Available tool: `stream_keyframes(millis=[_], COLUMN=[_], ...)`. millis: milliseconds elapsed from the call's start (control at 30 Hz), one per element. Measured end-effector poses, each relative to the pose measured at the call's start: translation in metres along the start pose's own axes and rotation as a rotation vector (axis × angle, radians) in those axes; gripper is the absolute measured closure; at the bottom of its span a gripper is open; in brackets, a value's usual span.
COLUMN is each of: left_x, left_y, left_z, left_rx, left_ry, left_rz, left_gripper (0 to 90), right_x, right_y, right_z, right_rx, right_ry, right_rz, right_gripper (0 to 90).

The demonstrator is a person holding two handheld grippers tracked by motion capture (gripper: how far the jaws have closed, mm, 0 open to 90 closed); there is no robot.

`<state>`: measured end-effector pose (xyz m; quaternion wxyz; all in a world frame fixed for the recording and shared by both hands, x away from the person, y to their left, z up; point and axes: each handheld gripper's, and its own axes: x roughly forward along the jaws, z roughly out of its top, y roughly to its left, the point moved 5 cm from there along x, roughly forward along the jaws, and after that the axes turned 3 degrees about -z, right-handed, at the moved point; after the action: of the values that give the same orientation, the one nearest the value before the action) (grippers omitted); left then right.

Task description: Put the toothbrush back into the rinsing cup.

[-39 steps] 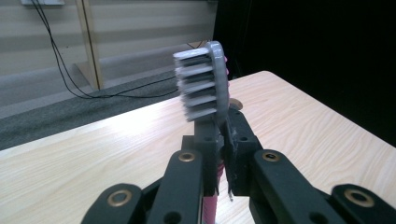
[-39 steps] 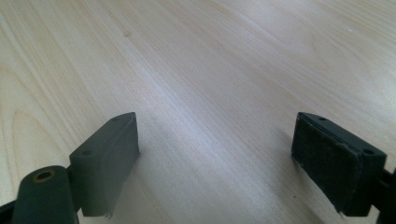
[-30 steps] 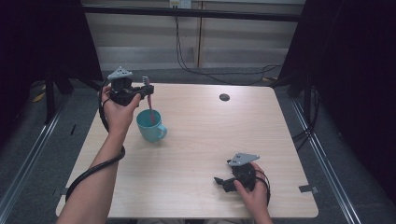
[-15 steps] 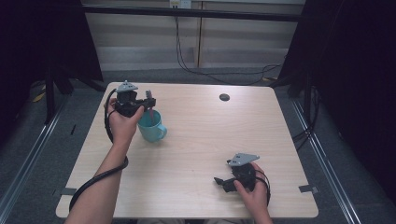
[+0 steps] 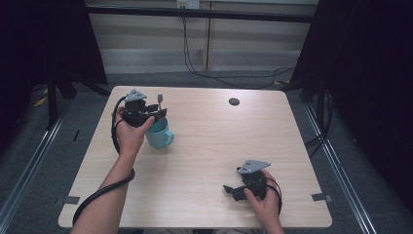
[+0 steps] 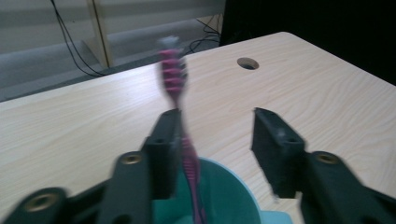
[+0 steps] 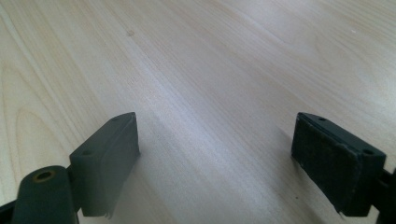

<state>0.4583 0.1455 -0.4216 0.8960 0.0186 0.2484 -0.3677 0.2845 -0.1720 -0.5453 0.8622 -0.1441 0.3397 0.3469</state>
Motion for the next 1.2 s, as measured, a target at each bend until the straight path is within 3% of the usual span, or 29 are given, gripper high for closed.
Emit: stream_keyframes(millis=[133,367,567,1200], left_x=[-0.007,-0.028,-0.041,-0.053], left_y=[0.0,0.0,-0.004,-0.003], left_z=[-0.003,-0.014,-0.025,-0.049], left_rx=[-0.002,0.0,0.005,-0.002], left_ry=[0.001,-0.006,-0.002,0.011], left_rz=[0.014,0.046,0.04,0.042], left_gripper=[38.5,31.1,29.9,27.5], right_x=[0.0,0.0,0.0,0.0], right_y=[0.0,0.0,0.0,0.0], right_z=[0.0,0.0,0.0,0.0], right_rx=[0.0,-0.002,0.0,0.0], right_ry=[0.0,0.001,0.002,0.0], right_rz=[0.0,0.002,0.002,0.001], right_gripper=[14.5,14.5,14.5,14.5])
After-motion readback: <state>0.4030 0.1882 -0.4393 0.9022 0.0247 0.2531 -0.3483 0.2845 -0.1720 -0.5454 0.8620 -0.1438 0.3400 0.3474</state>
